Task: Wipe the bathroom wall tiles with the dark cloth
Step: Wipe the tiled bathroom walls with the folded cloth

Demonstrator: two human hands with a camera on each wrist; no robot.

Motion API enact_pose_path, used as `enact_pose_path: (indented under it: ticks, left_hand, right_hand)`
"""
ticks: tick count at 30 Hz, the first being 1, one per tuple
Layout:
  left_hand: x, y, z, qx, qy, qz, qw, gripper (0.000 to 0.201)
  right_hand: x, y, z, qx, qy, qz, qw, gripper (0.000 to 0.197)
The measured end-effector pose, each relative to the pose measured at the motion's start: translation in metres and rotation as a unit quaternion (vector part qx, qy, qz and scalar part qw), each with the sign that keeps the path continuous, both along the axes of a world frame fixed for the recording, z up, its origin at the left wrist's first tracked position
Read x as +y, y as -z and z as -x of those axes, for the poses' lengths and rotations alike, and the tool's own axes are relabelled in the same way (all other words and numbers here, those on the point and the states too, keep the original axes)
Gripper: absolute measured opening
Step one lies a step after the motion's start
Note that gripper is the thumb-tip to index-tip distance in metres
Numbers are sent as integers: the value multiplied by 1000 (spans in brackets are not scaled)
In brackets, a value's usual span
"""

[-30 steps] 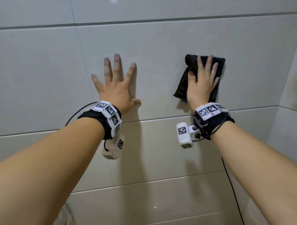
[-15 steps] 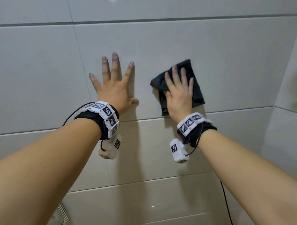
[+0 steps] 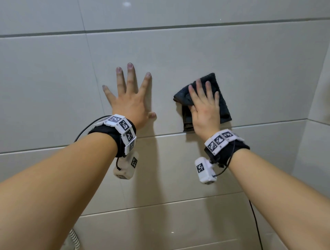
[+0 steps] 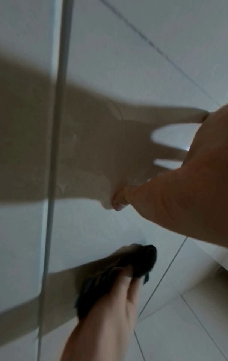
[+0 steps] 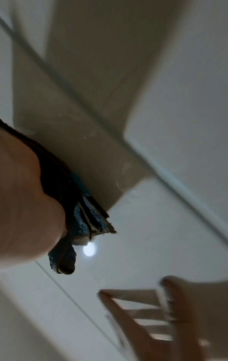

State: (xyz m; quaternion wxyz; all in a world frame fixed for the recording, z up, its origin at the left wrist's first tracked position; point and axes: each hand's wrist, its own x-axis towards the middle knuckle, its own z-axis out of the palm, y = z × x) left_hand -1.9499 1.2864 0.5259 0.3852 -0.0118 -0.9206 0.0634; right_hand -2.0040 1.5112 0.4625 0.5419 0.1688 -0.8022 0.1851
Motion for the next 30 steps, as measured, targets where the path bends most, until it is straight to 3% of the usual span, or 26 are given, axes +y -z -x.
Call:
enact_pose_path:
  ticks: [5, 10, 13, 17, 23, 27, 30]
  left_hand:
    - [-2, 1, 1, 5, 6, -2, 1000, 124]
    - [-2, 1, 3, 5, 8, -5, 1000, 124]
    - [-2, 2, 4, 9, 5, 1, 1000, 123]
    - [-1, 2, 3, 7, 5, -3, 1000, 123]
    - [1, 1, -1, 1, -1, -3, 1000, 125]
    - [6, -3, -6, -20, -12, -4, 1000, 123]
    - [7, -8, -15, -59, -23, 2, 998, 119]
  right_hand:
    - [7, -67, 0, -3, -37, 82, 996, 61]
    - [-7, -83, -2, -15, -8, 111, 994, 60]
    - [-16, -65, -3, 0, 20, 20, 1000, 64]
    - [-27, -8, -4, 26, -3, -76, 997, 62]
    - [-25, 40, -12, 6, -56, -111, 992, 56]
    - [-20, 53, -29, -56, -86, -109, 989, 45]
    - [-14, 67, -48, -153, -105, -107, 977, 40]
